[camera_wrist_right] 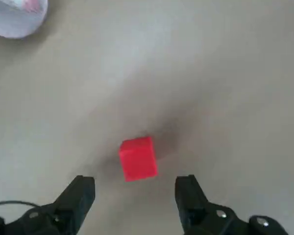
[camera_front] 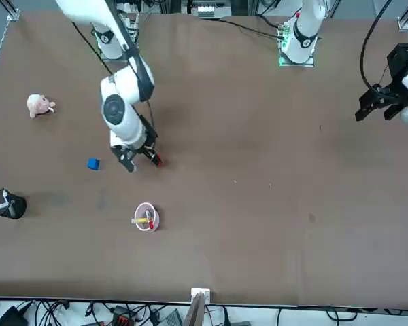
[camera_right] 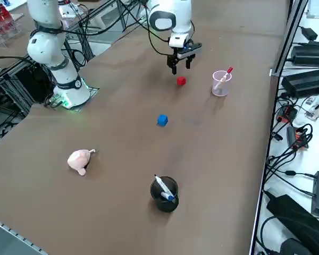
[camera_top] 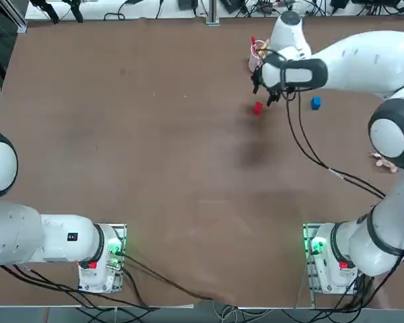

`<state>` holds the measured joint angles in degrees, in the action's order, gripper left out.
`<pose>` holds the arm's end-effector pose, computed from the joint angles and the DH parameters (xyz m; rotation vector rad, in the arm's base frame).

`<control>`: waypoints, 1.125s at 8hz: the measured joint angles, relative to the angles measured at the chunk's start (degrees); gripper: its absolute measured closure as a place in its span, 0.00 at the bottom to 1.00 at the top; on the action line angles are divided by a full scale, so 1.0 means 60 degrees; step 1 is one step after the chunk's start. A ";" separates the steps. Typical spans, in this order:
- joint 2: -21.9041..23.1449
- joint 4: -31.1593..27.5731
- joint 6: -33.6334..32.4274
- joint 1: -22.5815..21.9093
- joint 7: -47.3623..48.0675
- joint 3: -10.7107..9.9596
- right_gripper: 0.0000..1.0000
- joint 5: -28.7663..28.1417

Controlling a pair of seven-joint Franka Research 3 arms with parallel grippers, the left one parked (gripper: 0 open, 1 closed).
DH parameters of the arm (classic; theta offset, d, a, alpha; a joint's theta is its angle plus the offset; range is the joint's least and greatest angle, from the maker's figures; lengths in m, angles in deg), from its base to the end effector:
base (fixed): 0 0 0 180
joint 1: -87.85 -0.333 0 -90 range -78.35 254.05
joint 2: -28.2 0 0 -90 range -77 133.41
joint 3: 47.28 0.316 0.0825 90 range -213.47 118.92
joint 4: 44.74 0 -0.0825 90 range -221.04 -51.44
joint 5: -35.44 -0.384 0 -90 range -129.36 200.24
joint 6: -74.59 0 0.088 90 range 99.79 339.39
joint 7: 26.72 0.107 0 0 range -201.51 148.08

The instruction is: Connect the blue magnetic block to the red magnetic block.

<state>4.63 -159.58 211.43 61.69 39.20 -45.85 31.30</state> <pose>0.5349 0.2798 0.2479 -2.9175 1.1054 0.0961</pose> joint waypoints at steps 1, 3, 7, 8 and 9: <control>-0.0191 -0.0001 0.0068 -0.0043 0.0045 -0.0012 0.00 0.0000; -0.0445 -0.0004 0.0164 -0.0085 0.0047 -0.0020 0.00 0.0007; -0.0925 -0.0023 0.0936 -0.0145 0.0047 -0.0099 0.03 0.0011; -0.0988 -0.0023 0.0994 -0.0146 0.0047 -0.0123 0.11 0.0011; -0.0996 -0.0022 0.1014 -0.0147 0.0047 -0.0130 0.16 0.0011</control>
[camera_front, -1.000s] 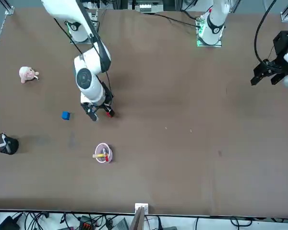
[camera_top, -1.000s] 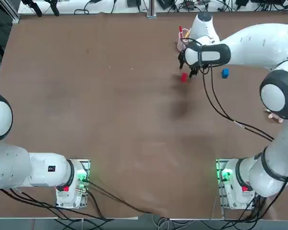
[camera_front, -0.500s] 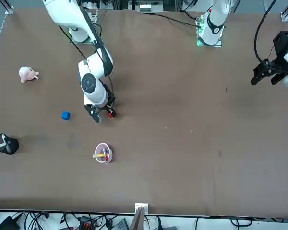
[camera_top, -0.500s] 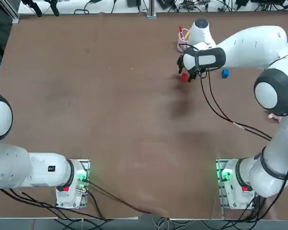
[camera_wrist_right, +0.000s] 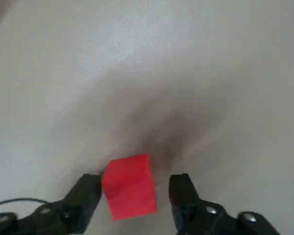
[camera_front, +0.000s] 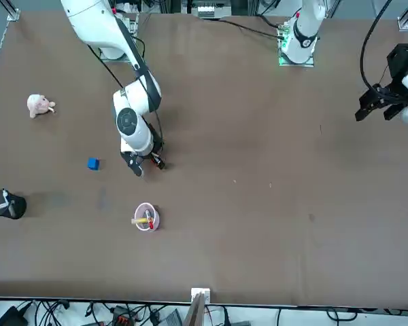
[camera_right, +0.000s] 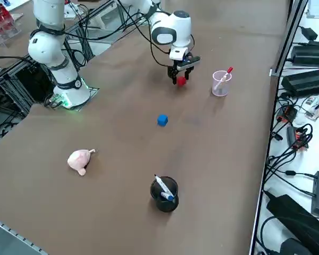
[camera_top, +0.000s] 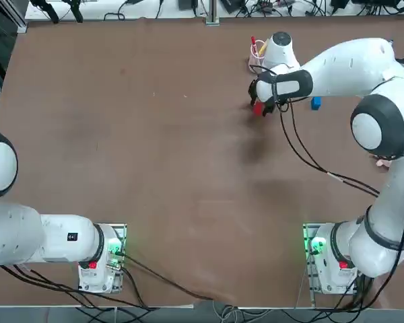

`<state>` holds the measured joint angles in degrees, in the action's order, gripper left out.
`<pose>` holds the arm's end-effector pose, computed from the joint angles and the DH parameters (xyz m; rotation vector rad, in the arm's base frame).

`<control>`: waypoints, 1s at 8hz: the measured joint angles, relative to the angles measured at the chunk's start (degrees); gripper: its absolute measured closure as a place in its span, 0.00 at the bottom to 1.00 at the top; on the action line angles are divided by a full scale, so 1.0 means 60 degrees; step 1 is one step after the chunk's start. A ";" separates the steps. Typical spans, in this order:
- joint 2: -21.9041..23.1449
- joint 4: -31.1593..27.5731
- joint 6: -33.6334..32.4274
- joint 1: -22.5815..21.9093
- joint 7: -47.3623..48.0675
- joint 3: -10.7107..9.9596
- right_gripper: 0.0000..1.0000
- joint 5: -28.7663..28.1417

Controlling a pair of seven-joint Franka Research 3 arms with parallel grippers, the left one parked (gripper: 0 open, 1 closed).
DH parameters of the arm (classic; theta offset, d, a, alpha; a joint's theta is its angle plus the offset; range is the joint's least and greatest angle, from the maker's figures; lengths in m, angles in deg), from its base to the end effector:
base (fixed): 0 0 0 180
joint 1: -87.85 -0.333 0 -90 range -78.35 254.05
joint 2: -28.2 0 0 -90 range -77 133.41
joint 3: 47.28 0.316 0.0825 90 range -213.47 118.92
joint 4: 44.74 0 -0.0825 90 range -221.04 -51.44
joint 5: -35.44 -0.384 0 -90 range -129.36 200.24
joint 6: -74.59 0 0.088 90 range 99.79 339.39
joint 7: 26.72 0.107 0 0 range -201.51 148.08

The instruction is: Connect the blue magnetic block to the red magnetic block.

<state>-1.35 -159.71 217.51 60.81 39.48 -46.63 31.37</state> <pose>0.5339 0.2796 0.1930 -2.9219 1.1179 0.0844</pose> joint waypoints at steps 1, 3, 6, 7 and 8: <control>0.0003 0.0012 0.0018 0.0000 0.0028 -0.0002 0.36 0.0000; 0.0123 0.0099 0.0033 0.0004 0.0642 -0.0069 0.51 -0.0006; 0.1022 0.0201 -0.0584 0.0225 0.2452 -0.1021 0.51 -0.0021; 0.1354 0.0201 -0.1090 0.0533 0.2998 -0.1384 0.51 -0.0023; 0.1533 0.0186 -0.1479 0.0937 0.3607 -0.1590 0.51 -0.0027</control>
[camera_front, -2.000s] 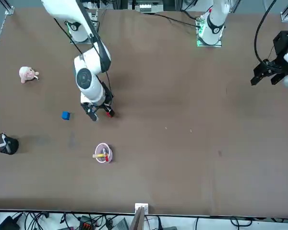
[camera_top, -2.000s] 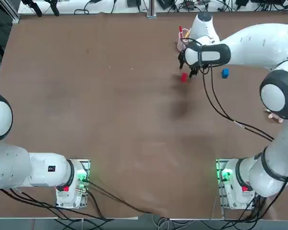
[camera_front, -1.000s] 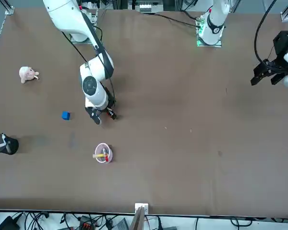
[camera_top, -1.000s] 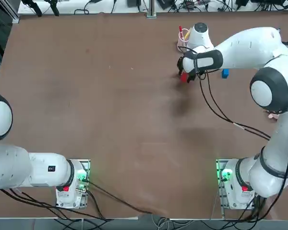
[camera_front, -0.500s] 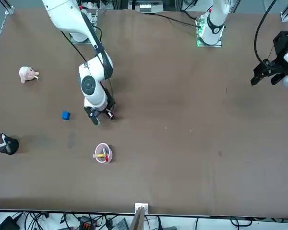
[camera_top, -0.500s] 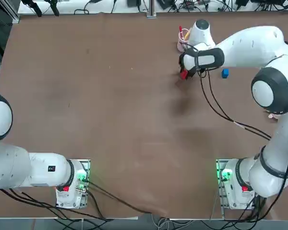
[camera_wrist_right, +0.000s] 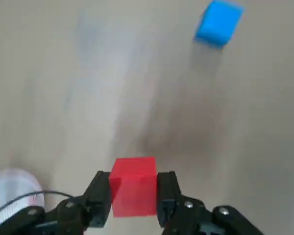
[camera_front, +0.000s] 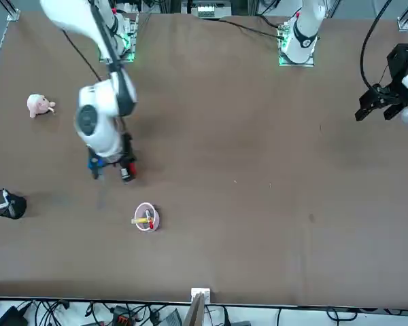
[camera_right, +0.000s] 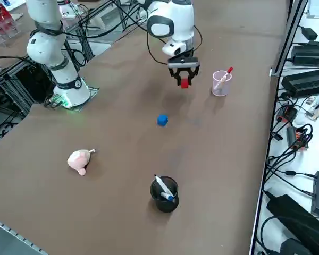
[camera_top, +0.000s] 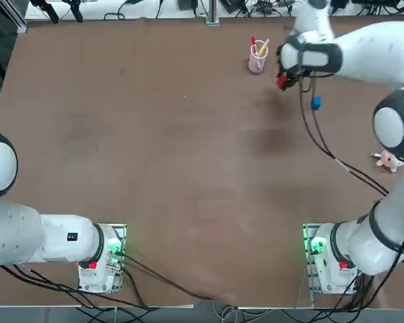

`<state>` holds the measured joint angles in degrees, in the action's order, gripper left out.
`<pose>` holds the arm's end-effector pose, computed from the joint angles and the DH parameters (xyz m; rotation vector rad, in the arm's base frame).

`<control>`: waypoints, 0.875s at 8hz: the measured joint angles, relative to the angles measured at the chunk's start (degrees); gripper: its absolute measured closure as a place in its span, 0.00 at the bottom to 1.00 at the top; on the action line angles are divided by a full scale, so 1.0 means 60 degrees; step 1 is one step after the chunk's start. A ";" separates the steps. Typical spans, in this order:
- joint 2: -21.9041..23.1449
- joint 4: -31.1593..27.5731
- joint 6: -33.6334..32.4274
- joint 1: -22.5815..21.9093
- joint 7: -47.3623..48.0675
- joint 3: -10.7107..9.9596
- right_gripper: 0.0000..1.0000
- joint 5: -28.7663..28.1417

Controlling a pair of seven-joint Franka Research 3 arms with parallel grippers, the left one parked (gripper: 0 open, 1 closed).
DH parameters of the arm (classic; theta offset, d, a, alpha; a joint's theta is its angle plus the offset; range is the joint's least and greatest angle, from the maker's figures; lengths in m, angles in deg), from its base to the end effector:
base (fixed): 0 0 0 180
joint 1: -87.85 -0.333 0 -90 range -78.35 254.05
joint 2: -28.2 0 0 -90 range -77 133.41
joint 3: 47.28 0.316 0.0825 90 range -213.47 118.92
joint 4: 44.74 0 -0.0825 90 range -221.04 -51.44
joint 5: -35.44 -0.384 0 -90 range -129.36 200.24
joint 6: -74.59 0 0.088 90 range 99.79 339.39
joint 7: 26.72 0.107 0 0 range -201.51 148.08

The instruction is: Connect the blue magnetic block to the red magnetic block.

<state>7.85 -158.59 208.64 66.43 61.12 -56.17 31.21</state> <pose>0.5925 0.1363 0.2872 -2.4454 1.9696 -0.0035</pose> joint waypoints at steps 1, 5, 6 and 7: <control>0.0035 -0.0017 -0.0114 0.0464 0.0675 -0.0102 0.51 -0.0006; -0.0388 -0.0147 0.0006 0.1641 0.1432 -0.0134 0.51 -0.0381; -0.0572 -0.0149 0.0143 0.1630 0.1466 -0.0089 0.51 -0.0393; -0.0727 -0.0153 0.0209 0.1598 0.1474 -0.0013 0.51 -0.0395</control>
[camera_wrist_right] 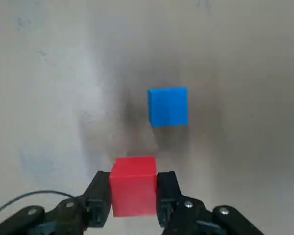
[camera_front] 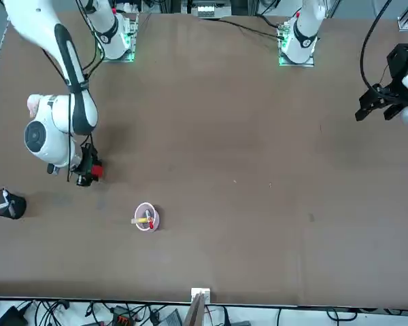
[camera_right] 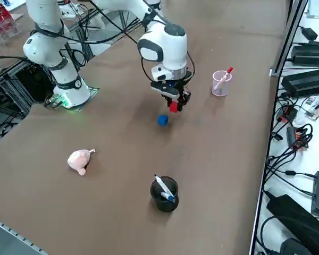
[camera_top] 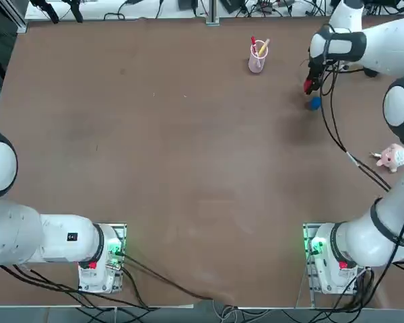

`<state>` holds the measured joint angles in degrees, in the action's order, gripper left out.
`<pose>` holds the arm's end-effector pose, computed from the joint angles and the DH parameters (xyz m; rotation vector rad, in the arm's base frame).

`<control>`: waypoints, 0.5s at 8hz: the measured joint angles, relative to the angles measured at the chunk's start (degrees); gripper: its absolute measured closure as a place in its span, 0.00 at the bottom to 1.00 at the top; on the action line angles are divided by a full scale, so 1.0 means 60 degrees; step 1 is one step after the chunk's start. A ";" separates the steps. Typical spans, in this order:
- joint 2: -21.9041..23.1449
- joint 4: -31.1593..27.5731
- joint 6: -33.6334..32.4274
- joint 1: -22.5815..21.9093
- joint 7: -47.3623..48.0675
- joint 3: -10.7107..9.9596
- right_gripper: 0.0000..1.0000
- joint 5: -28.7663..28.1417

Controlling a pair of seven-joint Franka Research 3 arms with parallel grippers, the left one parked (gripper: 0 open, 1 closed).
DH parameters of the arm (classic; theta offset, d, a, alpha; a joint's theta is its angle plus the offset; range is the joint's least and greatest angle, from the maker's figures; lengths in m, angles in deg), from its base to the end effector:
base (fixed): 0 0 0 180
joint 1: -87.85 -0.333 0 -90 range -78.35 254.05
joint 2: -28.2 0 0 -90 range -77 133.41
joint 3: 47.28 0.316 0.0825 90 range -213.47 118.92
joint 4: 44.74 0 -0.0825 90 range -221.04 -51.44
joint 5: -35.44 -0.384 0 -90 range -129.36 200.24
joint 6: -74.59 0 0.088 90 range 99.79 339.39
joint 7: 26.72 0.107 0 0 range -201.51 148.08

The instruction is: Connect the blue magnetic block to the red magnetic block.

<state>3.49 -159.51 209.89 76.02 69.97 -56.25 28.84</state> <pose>0.5988 0.0336 0.2371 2.0330 -2.3385 -0.0804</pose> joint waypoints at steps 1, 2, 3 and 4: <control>-0.0125 -0.0015 0.0021 -0.0057 -0.0052 0.0044 0.51 0.0000; -0.0202 -0.0066 0.0024 -0.0084 -0.0187 0.0067 0.51 0.0000; -0.0211 -0.0171 0.0026 -0.0083 -0.0323 0.0070 0.51 0.0000; -0.0200 -0.0250 0.0037 -0.0078 -0.0401 0.0069 0.51 0.0000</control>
<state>2.29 -161.01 210.12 75.55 67.56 -55.84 28.84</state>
